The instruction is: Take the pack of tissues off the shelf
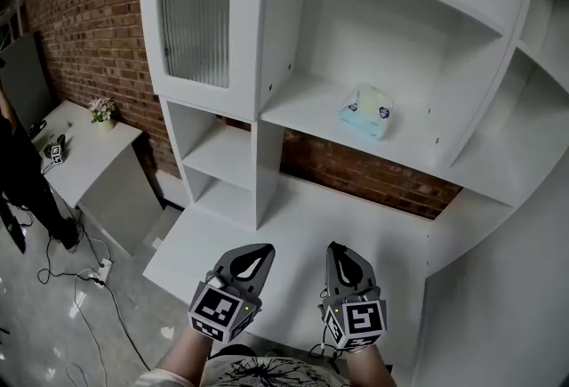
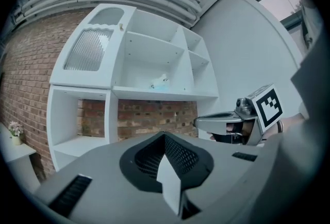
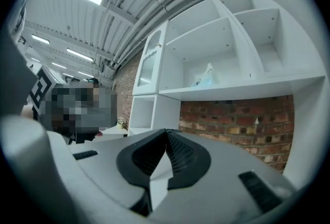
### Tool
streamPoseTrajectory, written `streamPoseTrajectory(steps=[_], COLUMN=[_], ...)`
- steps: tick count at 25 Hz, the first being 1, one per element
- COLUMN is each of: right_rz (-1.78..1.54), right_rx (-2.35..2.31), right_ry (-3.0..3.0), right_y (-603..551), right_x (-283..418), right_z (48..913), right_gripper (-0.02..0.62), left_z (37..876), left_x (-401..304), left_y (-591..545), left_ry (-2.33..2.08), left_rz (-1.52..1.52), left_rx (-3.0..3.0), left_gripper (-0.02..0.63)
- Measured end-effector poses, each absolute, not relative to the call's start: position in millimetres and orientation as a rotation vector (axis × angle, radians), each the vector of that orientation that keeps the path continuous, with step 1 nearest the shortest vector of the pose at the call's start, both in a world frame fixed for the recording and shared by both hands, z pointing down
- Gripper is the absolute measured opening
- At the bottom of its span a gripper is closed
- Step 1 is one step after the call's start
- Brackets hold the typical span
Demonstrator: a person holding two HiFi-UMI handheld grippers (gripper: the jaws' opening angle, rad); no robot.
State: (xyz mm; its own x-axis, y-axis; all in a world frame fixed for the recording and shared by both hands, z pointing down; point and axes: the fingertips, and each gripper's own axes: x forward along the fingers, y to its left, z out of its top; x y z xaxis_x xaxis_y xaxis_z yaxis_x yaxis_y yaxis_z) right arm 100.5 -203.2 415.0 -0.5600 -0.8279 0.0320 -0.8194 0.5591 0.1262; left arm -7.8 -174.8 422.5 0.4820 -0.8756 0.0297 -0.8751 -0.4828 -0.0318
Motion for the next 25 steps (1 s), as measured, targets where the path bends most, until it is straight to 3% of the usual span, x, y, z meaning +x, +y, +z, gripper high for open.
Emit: streamPoseTrajectory(steps=[21, 23, 25], right_rz=[-0.374, -0.403, -0.422], right_rx=[1.799, 1.794, 1.811], right_ry=[-2.492, -2.481, -2.463], right_y=[-302.3, -312.3, -324.2], right_x=[120.4, 119.3, 120.8], right_z=[303.2, 287.8, 272.3], right_gripper=[0.008, 0.116, 0.151], left_z=[368.3, 365.7, 365.1], left_x=[-3.0, -6.0, -10.7], left_y=[-276.7, -279.7, -283.2], left_ry=[1.171, 1.165, 1.172], left_rz=[0.005, 0.007, 0.0], left_rx=[-2.82, -2.82, -2.825], left_gripper=[0.014, 0.014, 0.014])
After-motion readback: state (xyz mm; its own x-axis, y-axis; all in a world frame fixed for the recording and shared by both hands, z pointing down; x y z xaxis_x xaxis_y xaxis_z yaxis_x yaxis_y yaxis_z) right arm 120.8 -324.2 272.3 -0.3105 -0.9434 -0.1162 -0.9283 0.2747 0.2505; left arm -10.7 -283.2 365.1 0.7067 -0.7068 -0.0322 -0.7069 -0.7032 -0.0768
